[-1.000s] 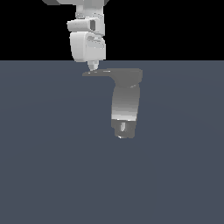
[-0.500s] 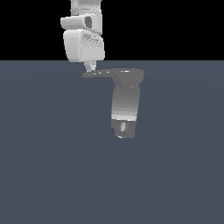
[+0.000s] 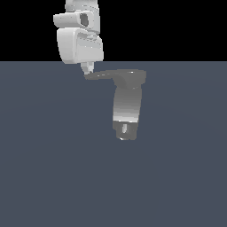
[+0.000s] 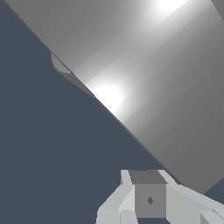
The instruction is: Turn on the faucet by rotating a designated handle.
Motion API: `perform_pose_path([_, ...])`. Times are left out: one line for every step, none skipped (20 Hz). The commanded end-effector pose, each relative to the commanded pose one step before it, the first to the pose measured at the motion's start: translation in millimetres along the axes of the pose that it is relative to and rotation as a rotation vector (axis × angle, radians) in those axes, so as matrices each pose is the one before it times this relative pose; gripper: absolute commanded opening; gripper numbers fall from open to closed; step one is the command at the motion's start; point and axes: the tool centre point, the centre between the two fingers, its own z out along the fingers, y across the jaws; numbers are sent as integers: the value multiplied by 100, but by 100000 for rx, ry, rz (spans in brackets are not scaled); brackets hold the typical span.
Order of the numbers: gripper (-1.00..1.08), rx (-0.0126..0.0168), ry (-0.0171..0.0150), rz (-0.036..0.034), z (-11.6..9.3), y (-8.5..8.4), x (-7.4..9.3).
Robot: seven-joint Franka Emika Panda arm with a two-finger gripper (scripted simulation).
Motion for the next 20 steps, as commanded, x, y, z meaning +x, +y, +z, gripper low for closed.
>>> perform_pose_path([-100, -91, 120, 226, -15, 463, 541])
perform_pose_path([-100, -21, 10, -65, 10, 238, 157])
perform_pose_path([-100, 0, 0, 0, -3, 230, 193])
perform_pose_path([-100, 0, 0, 0, -3, 230, 193])
perform_pose_path([-100, 0, 0, 0, -3, 231, 194])
perform_pose_path([-100, 0, 0, 0, -3, 231, 194])
perform_pose_path([-100, -21, 8, -65, 9, 241, 161])
perform_pose_path([-100, 0, 0, 0, -3, 232, 195])
perform_pose_path([-100, 0, 0, 0, -3, 233, 196])
perform_pose_path([-100, 0, 0, 0, -3, 233, 196])
perform_pose_path([-100, 0, 0, 0, -3, 234, 196])
perform_pose_path([-100, -21, 6, -66, 8, 243, 164])
perform_pose_path([-100, 0, 0, 0, -3, 235, 197])
perform_pose_path([-100, 0, 0, 0, -3, 236, 198])
perform_pose_path([-100, 0, 0, 0, -3, 236, 198])
perform_pose_path([-100, 0, 0, 0, -3, 237, 198])
perform_pose_path([-100, -21, 4, -66, 7, 245, 167])
perform_pose_path([-100, 0, 0, 0, -4, 238, 199])
perform_pose_path([-100, 0, 0, 0, -4, 238, 200])
perform_pose_path([-100, 0, 0, 0, -4, 239, 200])
